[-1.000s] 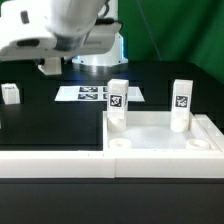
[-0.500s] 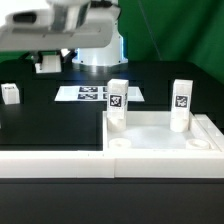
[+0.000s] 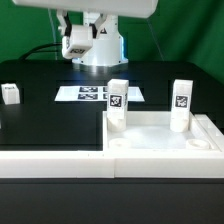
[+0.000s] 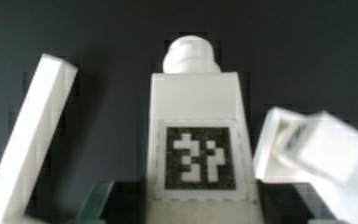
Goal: Assemble square table
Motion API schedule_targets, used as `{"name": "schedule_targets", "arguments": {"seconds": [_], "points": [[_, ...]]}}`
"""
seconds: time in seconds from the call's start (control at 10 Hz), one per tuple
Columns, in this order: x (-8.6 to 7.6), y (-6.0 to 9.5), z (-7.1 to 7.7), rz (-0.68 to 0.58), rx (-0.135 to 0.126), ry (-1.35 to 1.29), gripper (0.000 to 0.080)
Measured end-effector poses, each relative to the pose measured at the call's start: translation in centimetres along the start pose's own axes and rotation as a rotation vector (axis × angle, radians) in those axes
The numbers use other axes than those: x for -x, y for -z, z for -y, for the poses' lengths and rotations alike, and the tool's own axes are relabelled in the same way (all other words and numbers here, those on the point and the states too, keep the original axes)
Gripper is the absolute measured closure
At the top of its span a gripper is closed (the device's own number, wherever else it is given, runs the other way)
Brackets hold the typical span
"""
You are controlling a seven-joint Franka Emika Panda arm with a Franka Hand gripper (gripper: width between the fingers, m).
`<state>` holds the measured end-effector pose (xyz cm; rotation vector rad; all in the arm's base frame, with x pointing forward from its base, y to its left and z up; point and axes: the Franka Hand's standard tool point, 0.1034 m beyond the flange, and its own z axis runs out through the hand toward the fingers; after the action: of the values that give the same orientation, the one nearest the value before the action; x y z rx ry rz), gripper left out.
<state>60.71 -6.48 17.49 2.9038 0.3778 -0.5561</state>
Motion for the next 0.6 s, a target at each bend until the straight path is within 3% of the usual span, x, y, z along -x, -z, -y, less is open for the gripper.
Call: {"name": "schedule_targets", "arguments": {"seconds": [0.3,0.4,0.5,0.6], "points": [[-0.2,0.1,-0.6,-0.176,0.021,-0.007,0.0509],[-1.0,0.4,-0.7,-0.259,0.033,-0.014,0.0509],[-1.3,-0.4,0.8,-0.346,0.012,-0.047,0.0509],[-1.7,-0.5,3.1,-0.358,-0.029,-0.091,0.0509]]}}
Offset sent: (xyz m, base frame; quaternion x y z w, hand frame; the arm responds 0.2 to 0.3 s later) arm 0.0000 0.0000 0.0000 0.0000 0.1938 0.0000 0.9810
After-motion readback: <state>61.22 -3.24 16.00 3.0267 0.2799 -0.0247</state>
